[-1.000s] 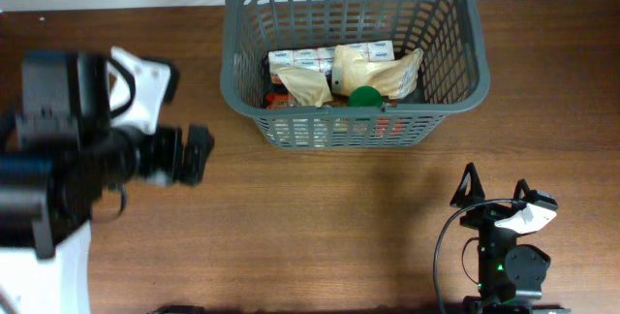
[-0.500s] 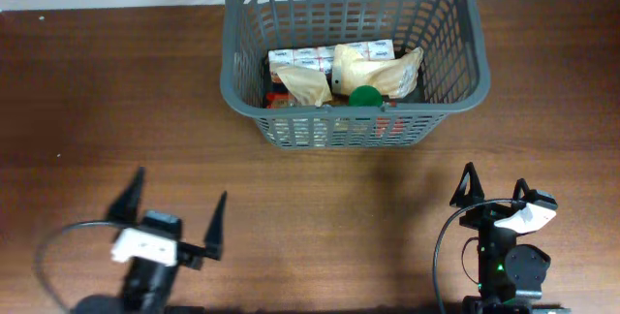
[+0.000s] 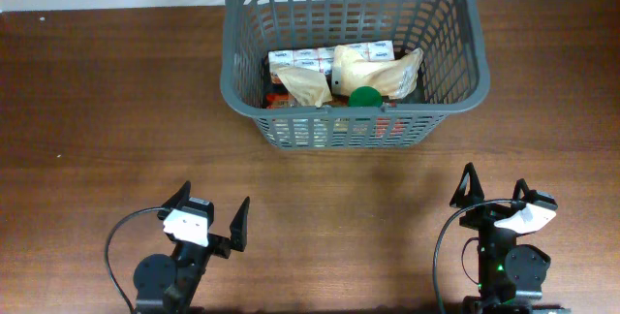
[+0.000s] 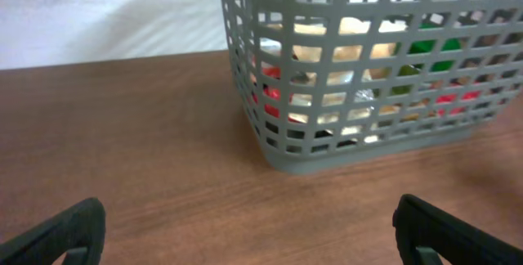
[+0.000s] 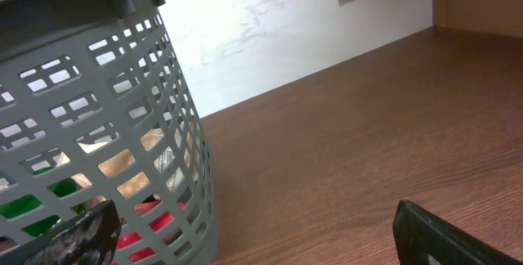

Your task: Pack container

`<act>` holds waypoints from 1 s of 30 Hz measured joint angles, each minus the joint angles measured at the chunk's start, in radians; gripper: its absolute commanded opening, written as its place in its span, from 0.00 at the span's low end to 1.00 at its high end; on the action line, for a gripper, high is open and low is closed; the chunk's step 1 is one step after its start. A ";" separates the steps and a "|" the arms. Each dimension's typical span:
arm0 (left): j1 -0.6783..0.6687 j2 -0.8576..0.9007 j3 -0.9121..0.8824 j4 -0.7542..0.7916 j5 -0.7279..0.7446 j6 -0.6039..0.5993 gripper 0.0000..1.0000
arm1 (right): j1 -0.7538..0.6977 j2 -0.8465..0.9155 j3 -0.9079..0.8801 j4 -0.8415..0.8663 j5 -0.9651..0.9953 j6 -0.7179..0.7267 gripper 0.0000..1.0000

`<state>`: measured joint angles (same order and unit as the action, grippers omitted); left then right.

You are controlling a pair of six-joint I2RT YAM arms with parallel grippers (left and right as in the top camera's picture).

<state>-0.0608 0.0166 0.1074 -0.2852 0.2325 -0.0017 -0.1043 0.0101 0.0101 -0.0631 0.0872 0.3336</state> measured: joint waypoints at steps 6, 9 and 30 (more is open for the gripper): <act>0.000 0.000 -0.018 0.029 -0.032 0.000 0.99 | 0.000 0.000 0.000 0.000 0.000 0.001 0.99; 0.000 0.000 -0.018 0.029 -0.036 0.000 0.99 | 0.000 0.000 0.000 0.000 0.000 0.000 0.99; 0.000 0.000 -0.018 0.029 -0.042 0.000 0.99 | 0.000 0.000 0.000 0.000 0.000 0.000 0.99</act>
<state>-0.0608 0.0162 0.0895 -0.2562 0.1902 -0.0013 -0.1043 0.0101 0.0101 -0.0631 0.0872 0.3332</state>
